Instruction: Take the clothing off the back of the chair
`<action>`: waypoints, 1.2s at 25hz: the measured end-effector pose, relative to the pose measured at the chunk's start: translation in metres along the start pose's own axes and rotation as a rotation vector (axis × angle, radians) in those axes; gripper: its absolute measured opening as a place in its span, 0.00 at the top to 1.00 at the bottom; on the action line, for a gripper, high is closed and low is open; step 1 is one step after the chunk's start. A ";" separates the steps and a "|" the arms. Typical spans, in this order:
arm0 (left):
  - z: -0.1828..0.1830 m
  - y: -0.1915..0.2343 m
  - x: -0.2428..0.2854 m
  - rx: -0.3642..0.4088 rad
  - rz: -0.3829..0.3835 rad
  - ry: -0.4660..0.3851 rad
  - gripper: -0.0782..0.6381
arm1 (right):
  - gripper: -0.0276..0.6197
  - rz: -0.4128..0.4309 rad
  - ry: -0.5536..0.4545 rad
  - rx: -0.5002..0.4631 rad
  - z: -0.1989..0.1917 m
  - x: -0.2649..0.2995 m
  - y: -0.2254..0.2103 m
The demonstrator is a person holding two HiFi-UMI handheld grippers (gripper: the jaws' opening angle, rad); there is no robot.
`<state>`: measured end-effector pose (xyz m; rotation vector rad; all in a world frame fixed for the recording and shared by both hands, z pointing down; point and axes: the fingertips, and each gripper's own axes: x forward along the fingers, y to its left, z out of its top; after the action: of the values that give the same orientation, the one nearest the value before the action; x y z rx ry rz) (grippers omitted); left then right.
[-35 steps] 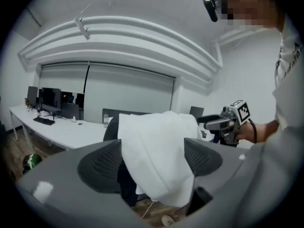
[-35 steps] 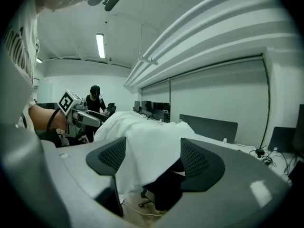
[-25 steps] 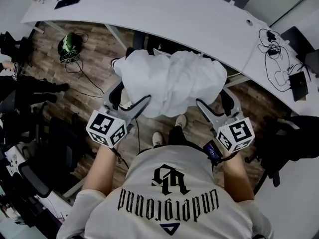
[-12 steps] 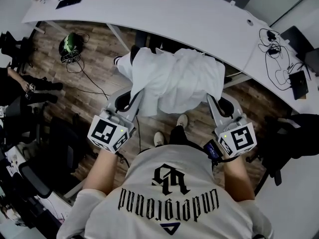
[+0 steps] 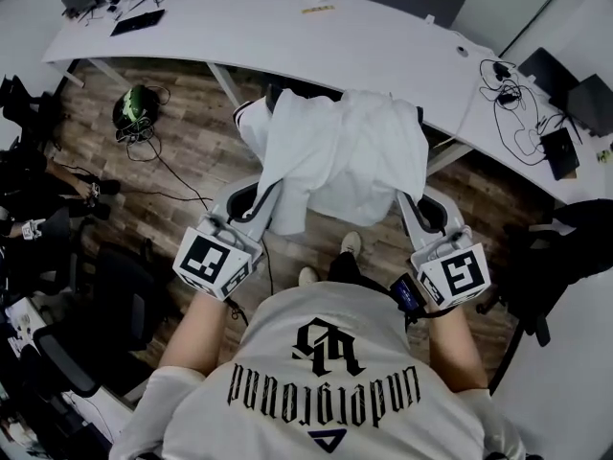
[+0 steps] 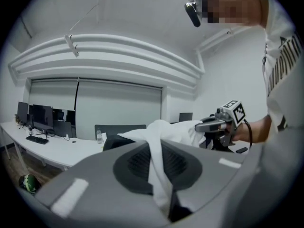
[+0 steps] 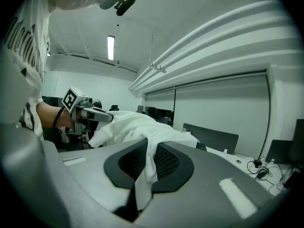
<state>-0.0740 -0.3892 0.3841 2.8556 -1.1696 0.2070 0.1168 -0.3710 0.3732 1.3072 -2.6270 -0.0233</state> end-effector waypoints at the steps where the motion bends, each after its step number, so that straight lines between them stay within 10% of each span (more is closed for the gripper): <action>1: 0.001 -0.003 -0.007 0.003 -0.005 -0.006 0.80 | 0.93 -0.006 -0.003 -0.003 0.002 -0.005 0.007; 18: 0.031 -0.084 -0.090 0.088 -0.076 -0.115 0.80 | 0.93 -0.021 -0.073 -0.079 0.030 -0.089 0.085; 30: 0.035 -0.211 -0.158 0.105 0.012 -0.126 0.80 | 0.93 0.097 -0.129 -0.114 0.033 -0.208 0.141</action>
<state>-0.0342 -0.1323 0.3282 2.9925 -1.2329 0.0924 0.1211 -0.1235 0.3189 1.1766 -2.7477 -0.2465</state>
